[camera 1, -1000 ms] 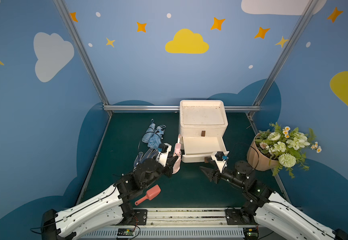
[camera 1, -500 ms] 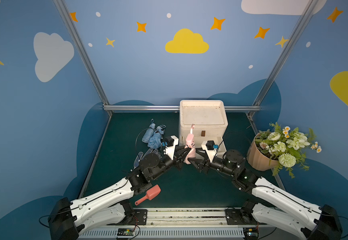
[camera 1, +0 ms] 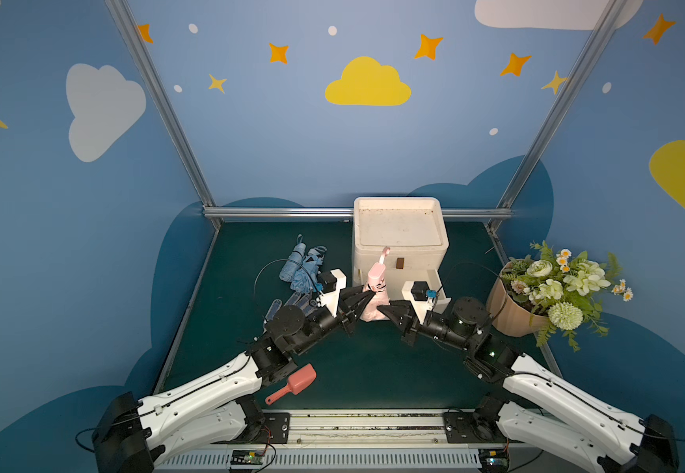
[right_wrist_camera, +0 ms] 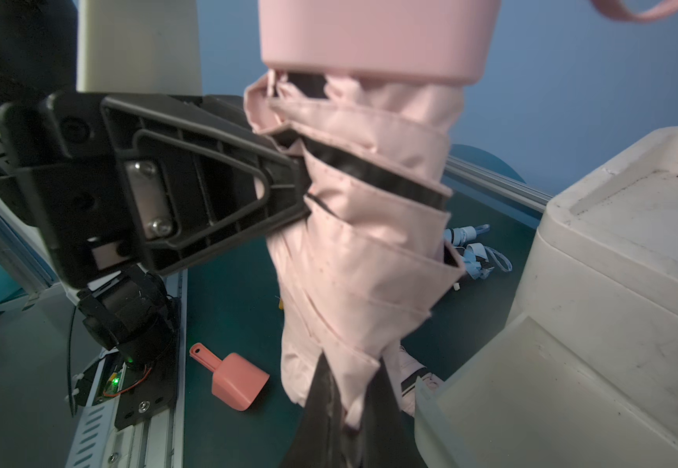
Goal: Place the umbrella in the drawer by color
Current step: Pick up the umbrella from the center of the board, then place the umbrella in the drawer.
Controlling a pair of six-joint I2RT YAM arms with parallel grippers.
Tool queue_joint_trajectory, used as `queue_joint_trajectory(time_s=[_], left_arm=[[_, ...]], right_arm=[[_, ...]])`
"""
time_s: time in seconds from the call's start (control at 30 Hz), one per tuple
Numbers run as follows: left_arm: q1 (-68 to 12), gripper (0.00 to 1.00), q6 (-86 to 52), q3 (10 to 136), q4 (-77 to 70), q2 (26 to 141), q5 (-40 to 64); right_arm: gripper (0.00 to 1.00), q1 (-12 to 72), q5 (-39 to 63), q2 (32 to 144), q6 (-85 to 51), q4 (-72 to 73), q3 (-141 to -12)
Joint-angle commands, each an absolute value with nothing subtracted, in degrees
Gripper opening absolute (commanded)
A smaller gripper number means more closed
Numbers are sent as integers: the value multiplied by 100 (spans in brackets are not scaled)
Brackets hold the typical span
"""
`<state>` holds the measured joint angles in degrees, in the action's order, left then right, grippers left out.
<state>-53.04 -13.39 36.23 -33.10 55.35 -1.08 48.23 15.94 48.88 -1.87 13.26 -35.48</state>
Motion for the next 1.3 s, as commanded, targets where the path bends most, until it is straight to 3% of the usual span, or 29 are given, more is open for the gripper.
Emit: queue_joint_trajectory(time_s=[0.0, 0.03, 0.1, 0.2, 0.33, 0.47, 0.5, 0.73, 0.97, 1.27], left_arm=[[-5436, 27, -1336, 3861, -3060, 5261, 16], [-5441, 44, -1314, 3865, -2876, 5161, -138], [-5440, 67, -1246, 3861, -2487, 4941, -439], [-5440, 83, -1070, 3816, -1602, 4520, -974], [-5434, 92, -974, 3587, -309, 3834, -2221], [-5425, 95, -1091, 2966, 47, 3100, -2949], [-5429, 100, -1118, 2800, 120, 2931, -2962], [-5422, 100, -1499, 1976, 345, 1988, -3073], [-5416, 100, -1577, 1857, 530, 1408, -3179], [-5418, 100, -1636, 1717, 563, 1072, -3400]], right_arm=[[0, 4848, 683, 4577, 214, 1131, -3771], [0, 4839, 540, 4471, 567, 1015, -3791], [0, 4832, 264, 4334, 1496, 507, -4064], [0, 4753, -417, 4447, 2916, -695, -4684], [0, 4711, -1382, 4882, 4345, -2037, -5331], [0, 4654, -2210, 5457, 5487, -2975, -5870], [0, 4601, -2431, 5658, 5758, -3222, -6059], [0, 4230, -3056, 6942, 6589, -4473, -7117], [0, 4225, -3766, 8334, 6310, -5319, -7655], [0, 4317, -4249, 9743, 5104, -5124, -8310]])
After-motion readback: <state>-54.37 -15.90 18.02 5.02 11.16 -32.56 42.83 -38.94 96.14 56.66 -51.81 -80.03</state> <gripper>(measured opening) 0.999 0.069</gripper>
